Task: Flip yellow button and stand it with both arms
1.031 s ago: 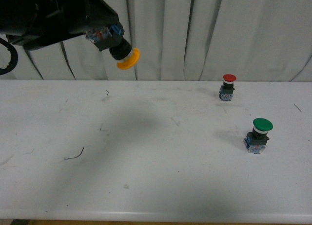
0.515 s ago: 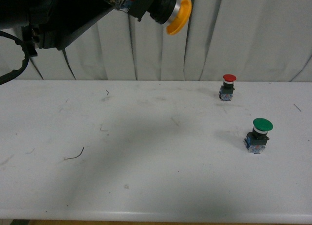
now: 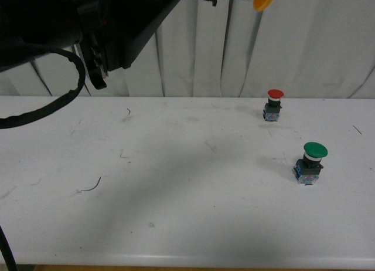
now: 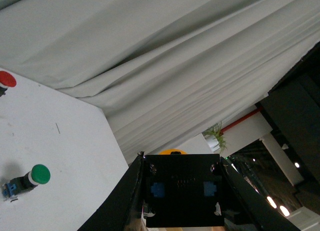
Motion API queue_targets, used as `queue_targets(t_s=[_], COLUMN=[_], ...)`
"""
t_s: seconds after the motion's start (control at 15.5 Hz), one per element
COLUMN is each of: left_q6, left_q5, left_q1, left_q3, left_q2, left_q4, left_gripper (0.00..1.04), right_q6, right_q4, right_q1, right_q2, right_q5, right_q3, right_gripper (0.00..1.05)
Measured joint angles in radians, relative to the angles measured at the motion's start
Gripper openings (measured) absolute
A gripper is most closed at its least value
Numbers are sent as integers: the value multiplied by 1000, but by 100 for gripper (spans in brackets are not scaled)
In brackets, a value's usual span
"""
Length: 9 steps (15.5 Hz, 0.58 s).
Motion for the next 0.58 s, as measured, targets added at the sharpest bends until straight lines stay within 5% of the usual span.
queue_targets(t_s=[0.45, 0.58], left_q6=[-64, -63], left_q5=[-26, -30], left_q1=[-13, -13], left_q3=[2, 2], left_q2=[40, 40], left_q4=[27, 26], left_gripper=[36, 36], right_q6=[8, 145], right_q4=[4, 225], right_q1=[-4, -168], right_q2=[2, 180], right_q5=[-16, -308], right_q3=[0, 0], right_gripper=[98, 98])
